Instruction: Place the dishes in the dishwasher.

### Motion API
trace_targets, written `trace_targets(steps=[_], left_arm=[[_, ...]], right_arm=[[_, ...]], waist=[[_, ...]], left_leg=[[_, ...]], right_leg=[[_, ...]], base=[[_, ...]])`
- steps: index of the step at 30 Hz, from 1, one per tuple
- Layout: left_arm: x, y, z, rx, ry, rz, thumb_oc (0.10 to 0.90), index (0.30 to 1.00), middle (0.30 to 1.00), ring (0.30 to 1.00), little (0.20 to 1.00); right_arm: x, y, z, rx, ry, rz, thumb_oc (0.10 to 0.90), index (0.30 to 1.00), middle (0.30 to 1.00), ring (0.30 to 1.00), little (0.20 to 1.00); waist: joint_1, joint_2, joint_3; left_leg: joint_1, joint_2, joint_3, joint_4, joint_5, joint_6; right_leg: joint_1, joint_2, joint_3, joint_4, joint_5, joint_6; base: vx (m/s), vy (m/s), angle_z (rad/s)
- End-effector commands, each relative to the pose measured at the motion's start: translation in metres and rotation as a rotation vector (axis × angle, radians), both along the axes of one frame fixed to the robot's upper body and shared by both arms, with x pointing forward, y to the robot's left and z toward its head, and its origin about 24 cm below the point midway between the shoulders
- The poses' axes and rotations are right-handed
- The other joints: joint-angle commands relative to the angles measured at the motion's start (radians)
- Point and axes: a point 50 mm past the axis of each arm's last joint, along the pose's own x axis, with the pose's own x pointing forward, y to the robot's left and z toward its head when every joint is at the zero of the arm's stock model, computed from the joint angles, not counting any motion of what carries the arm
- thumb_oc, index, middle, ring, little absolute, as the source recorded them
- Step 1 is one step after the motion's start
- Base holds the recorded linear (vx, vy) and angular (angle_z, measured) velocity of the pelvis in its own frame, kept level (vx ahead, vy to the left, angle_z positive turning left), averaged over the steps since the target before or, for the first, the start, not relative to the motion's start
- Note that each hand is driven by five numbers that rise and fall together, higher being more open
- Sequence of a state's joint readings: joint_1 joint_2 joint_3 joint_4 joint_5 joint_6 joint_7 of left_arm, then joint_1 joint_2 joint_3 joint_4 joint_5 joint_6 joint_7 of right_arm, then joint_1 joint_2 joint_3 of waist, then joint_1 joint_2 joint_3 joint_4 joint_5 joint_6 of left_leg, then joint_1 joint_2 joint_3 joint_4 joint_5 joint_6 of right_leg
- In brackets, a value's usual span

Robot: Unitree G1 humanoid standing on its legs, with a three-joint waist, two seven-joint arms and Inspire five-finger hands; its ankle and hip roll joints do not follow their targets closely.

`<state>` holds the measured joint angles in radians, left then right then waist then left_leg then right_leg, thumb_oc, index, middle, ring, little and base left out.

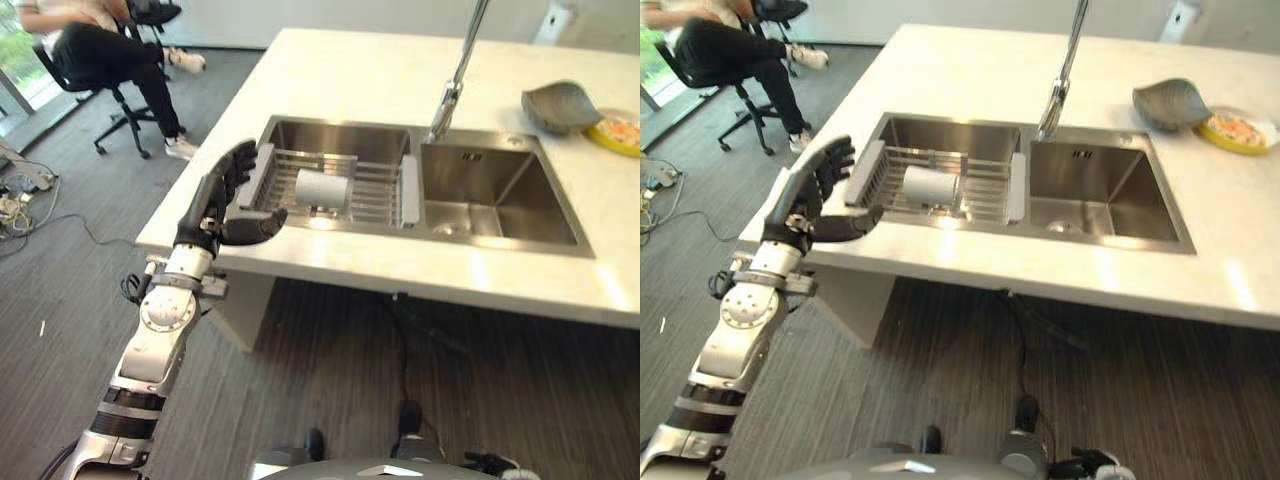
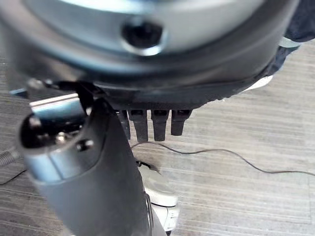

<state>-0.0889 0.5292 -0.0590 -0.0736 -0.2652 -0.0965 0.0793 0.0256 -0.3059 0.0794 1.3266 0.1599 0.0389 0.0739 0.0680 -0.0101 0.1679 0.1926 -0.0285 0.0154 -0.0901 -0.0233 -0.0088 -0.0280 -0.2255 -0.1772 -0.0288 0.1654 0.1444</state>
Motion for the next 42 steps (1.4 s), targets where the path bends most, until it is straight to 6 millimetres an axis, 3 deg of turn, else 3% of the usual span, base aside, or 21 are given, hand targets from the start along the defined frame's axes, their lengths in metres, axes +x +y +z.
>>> trace_targets(steps=[1,2,3,4,7,10,11,12,17,18,19,20,22,26,28,30,32,36,37,38,42], left_arm=[[0.007,-0.019,0.06,0.037,-0.287,-0.103,0.8,0.9,0.9,0.9,0.9],[0.008,-0.016,0.055,0.04,-0.265,-0.089,0.8,0.9,0.9,0.9,0.9],[0.004,-0.014,0.046,0.037,-0.241,-0.05,0.8,0.9,0.9,0.9,0.9],[0.004,-0.007,0.04,0.039,-0.22,0.0,0.8,0.9,0.9,0.9,0.9],[0.003,0.006,0.035,0.048,-0.203,0.076,0.8,0.9,0.9,0.9,0.9],[-0.001,0.015,0.032,0.038,-0.208,0.143,0.8,0.9,0.9,0.9,0.9],[-0.001,0.014,0.029,0.039,-0.209,0.163,0.8,0.9,0.9,0.9,0.9],[-0.001,0.014,0.029,0.039,-0.209,0.163,0.8,0.9,0.9,0.9,0.9],[-0.001,0.011,0.03,0.058,-0.218,0.159,0.8,0.9,0.9,0.9,0.9],[0.001,0.009,0.029,0.075,-0.215,0.154,0.8,0.9,0.9,0.9,0.9],[0.0,0.008,0.027,0.085,-0.213,0.15,0.8,0.9,0.9,0.9,0.9],[0.0,0.008,0.027,0.085,-0.213,0.15,0.8,0.9,0.9,0.9,0.9],[0.0,0.005,0.025,0.116,-0.21,0.129,0.8,0.9,0.9,0.9,0.9],[-0.002,0.007,0.028,0.177,-0.217,0.122,0.8,0.9,0.9,0.9,0.9],[-0.006,0.01,0.032,0.254,-0.224,0.113,0.8,0.9,0.9,0.9,0.9],[-0.006,0.01,0.032,0.254,-0.224,0.113,0.8,0.9,0.9,0.9,0.9],[-0.008,0.012,0.039,0.364,-0.251,0.109,0.8,0.9,0.9,0.9,0.9],[-0.009,0.009,0.042,0.382,-0.267,0.096,0.8,0.9,0.9,0.9,0.9],[-0.011,0.003,0.048,0.446,-0.29,0.049,0.8,0.9,0.9,0.9,0.9],[-0.013,-0.004,0.053,0.5,-0.288,-0.047,0.8,0.9,0.9,0.9,0.9],[-0.015,-0.005,0.061,0.542,-0.259,-0.15,0.8,0.9,0.9,0.9,0.9]], right_arm=[[0.007,-0.012,0.005,-0.032,-0.012,0.014,0.8,0.9,0.9,0.9,0.9],[0.004,-0.013,0.005,-0.036,-0.005,0.016,0.8,0.9,0.9,0.9,0.9],[0.004,0.027,-0.006,0.033,-0.031,0.059,0.8,0.9,0.9,0.9,0.9],[-0.001,0.037,-0.009,0.058,-0.026,0.096,0.8,0.9,0.9,0.9,0.9],[-0.007,0.047,-0.01,0.082,-0.036,0.114,0.8,0.9,0.9,0.9,0.9],[-0.011,0.05,-0.01,0.081,-0.046,0.141,0.8,0.9,0.9,0.9,0.9],[-0.007,0.049,-0.009,0.064,-0.061,0.144,0.8,0.9,0.9,0.9,0.9],[-0.007,0.049,-0.009,0.064,-0.061,0.144,0.8,0.9,0.9,0.9,0.9],[-0.008,0.05,-0.01,0.057,-0.06,0.112,0.8,0.9,0.9,0.9,0.9],[-0.006,0.05,-0.01,0.051,-0.063,0.113,0.8,0.9,0.9,0.9,0.9],[-0.009,0.055,-0.011,0.058,-0.055,0.139,0.8,0.9,0.9,0.9,0.9],[-0.009,0.055,-0.011,0.058,-0.055,0.139,0.8,0.9,0.9,0.9,0.9],[-0.013,0.058,-0.012,0.054,-0.045,0.12,0.8,0.9,0.9,0.9,0.9],[-0.011,0.062,-0.012,0.067,-0.05,0.132,0.8,0.9,0.9,0.9,0.9],[-0.006,0.066,-0.013,0.079,-0.063,0.145,0.8,0.9,0.9,0.9,0.9],[-0.006,0.066,-0.013,0.079,-0.063,0.145,0.8,0.9,0.9,0.9,0.9],[-0.003,0.069,-0.013,0.095,-0.067,0.155,0.8,0.9,0.9,0.9,0.9],[-0.003,0.071,-0.013,0.095,-0.065,0.161,0.8,0.9,0.9,0.9,0.9],[-0.006,0.071,-0.014,0.099,-0.053,0.163,0.8,0.9,0.9,0.9,0.9],[-0.017,0.067,-0.015,0.096,-0.012,0.167,0.8,0.9,0.9,0.9,0.9],[-0.035,0.059,-0.015,0.092,0.045,0.131,0.8,0.9,0.9,0.9,0.9]], waist=[[-0.017,-0.003,-0.045],[-0.02,-0.001,-0.051],[-0.03,0.005,-0.06],[-0.046,0.013,-0.058],[-0.07,0.021,-0.045],[-0.076,0.01,0.0],[-0.068,0.002,0.023],[-0.068,0.002,0.023],[-0.06,-0.002,0.021],[-0.048,0.014,0.02],[-0.058,0.039,-0.001],[-0.058,0.039,-0.001],[-0.073,0.06,-0.03],[-0.076,0.066,-0.043],[-0.077,0.068,-0.038],[-0.077,0.068,-0.038],[-0.083,0.084,-0.019],[-0.084,0.087,-0.023],[-0.084,0.088,-0.023],[-0.078,0.085,-0.036],[-0.075,0.092,-0.061]], left_leg=[[-0.04,0.088,0.031,0.054,-0.039,-0.07],[-0.036,0.103,0.023,0.056,-0.04,-0.08],[-0.039,0.122,0.016,0.066,-0.033,-0.089],[-0.039,0.135,0.021,0.08,-0.037,-0.097],[-0.058,0.155,0.025,0.165,-0.058,-0.112],[-0.179,0.152,0.003,0.422,-0.006,-0.126],[-0.244,0.149,0.0,0.487,0.037,-0.128],[-0.244,0.149,0.0,0.487,0.037,-0.128],[-0.281,0.182,0.029,0.354,0.026,-0.126],[-0.304,0.211,0.033,0.235,0.094,-0.138],[-0.257,0.225,0.057,0.138,0.106,-0.149],[-0.257,0.225,0.057,0.138,0.106,-0.149],[-0.197,0.205,0.088,0.077,0.099,-0.148],[-0.16,0.164,0.105,0.066,0.065,-0.123],[-0.149,0.127,0.12,0.084,0.021,-0.08],[-0.149,0.127,0.12,0.084,0.021,-0.08],[-0.128,0.1,0.131,0.082,0.0,-0.045],[-0.116,0.093,0.133,0.068,-0.003,-0.045],[-0.112,0.081,0.128,0.059,0.001,-0.046],[-0.101,0.078,0.13,0.032,0.009,-0.053],[-0.085,0.09,0.13,0.014,0.016,-0.071]], right_leg=[[0.066,0.029,-0.033,0.002,-0.093,0.073],[0.079,0.042,-0.041,-0.003,-0.101,0.068],[0.081,0.054,-0.044,0.007,-0.113,0.052],[0.08,0.066,-0.04,0.016,-0.129,0.045],[0.086,0.091,-0.032,0.037,-0.174,0.024],[0.109,0.103,-0.025,0.047,-0.203,-0.014],[0.125,0.102,-0.03,0.043,-0.216,-0.027],[0.125,0.102,-0.03,0.043,-0.216,-0.027],[0.148,0.084,-0.037,0.018,-0.225,-0.003],[0.167,0.078,-0.031,0.007,-0.232,0.01],[0.176,0.078,-0.035,0.001,-0.238,0.027],[0.176,0.078,-0.035,0.001,-0.238,0.027],[0.179,0.047,-0.033,0.003,-0.221,0.049],[0.16,-0.001,-0.008,0.045,-0.214,0.071],[0.105,-0.04,0.03,0.174,-0.208,0.087],[0.105,-0.04,0.03,0.174,-0.208,0.087],[0.002,-0.051,0.063,0.322,-0.149,0.095],[-0.004,-0.05,0.053,0.287,-0.15,0.094],[0.014,-0.037,0.039,0.215,-0.158,0.088],[0.044,-0.044,0.016,0.131,-0.136,0.098],[0.099,-0.03,-0.003,0.043,-0.137,0.1]], base=[[0.19,-0.175,0.22],[0.1,-0.167,0.28],[0.13,-0.196,0.29],[0.11,-0.126,0.24],[0.04,-0.131,-0.01],[-0.03,-0.159,-0.12],[0.0,-0.103,-0.18],[0.04,-0.027,-0.09],[0.1,0.088,0.08],[0.2,0.282,0.22],[0.2,0.282,0.22],[0.19,0.325,-0.05],[0.14,0.266,-0.42],[0.08,0.272,-0.25],[0.05,0.283,-0.22],[0.02,0.134,-0.16],[0.02,0.278,-0.28],[0.04,0.075,-0.08],[0.11,-0.017,0.15],[0.15,-0.032,0.22],[0.12,-0.067,0.2]])
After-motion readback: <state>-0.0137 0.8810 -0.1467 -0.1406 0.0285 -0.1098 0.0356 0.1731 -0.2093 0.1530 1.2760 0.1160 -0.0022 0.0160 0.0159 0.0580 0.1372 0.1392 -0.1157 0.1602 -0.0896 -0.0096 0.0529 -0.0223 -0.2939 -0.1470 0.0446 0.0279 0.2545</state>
